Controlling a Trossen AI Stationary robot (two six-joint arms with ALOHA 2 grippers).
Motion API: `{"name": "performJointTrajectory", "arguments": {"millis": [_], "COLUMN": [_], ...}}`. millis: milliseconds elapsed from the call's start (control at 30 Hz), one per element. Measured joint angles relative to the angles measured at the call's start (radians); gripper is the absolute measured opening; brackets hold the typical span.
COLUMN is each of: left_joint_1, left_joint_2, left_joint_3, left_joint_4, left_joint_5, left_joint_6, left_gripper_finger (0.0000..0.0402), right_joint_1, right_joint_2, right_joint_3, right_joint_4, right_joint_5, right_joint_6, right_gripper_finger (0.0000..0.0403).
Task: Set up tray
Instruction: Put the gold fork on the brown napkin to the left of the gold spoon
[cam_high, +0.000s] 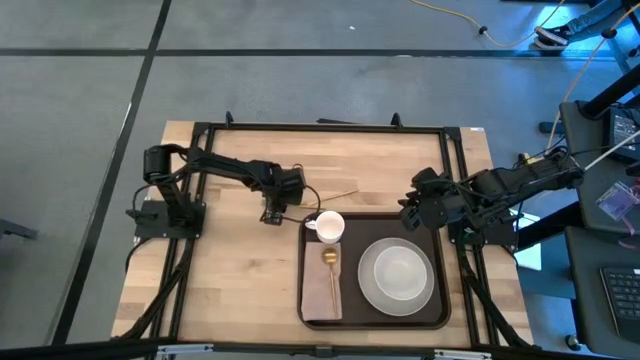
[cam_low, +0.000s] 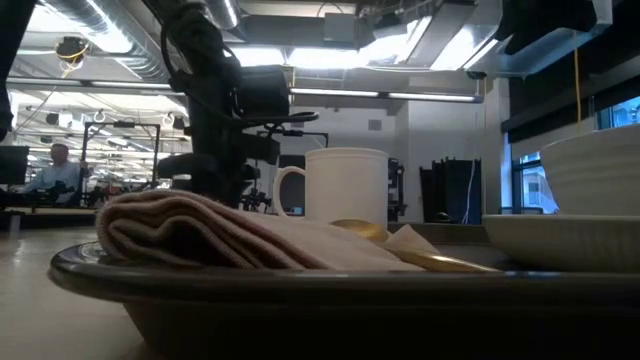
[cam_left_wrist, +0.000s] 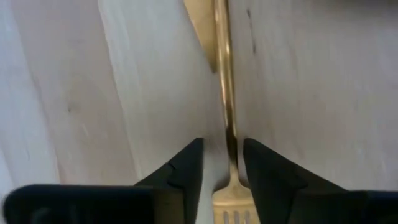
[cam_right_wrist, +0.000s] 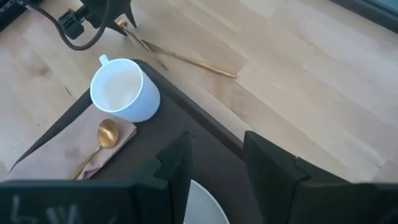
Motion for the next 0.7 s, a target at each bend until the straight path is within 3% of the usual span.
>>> {"name": "performJointTrajectory", "arguments": {"millis": [300, 500, 700], "left_joint_1": [-0.001, -0.005, 0.007], "left_joint_2": [0.002, -0.005, -0.106], "left_joint_3": [-0.001, -0.003, -0.008], "left_joint_4": [0.005, 0.005, -0.030], "left_joint_5": [0.008, -0.002, -0.065], "left_joint_6": [0.006, 0.007, 0.011], "left_gripper_finger": [0.0013, 0.0009, 0.0006], "right_joint_1": [0.000, 0.000, 0.000], "right_joint_2": [0.000, 0.000, 0.000], "right_joint_3": [0.000, 0.000, 0.000], "right_joint_4": [0.000, 0.000, 0.000], "right_joint_5": [0.000, -0.001, -0.001], "right_joint_6": [0.000, 0.000, -0.001], "right_gripper_finger": [0.0145, 0.0145, 0.0145]}}
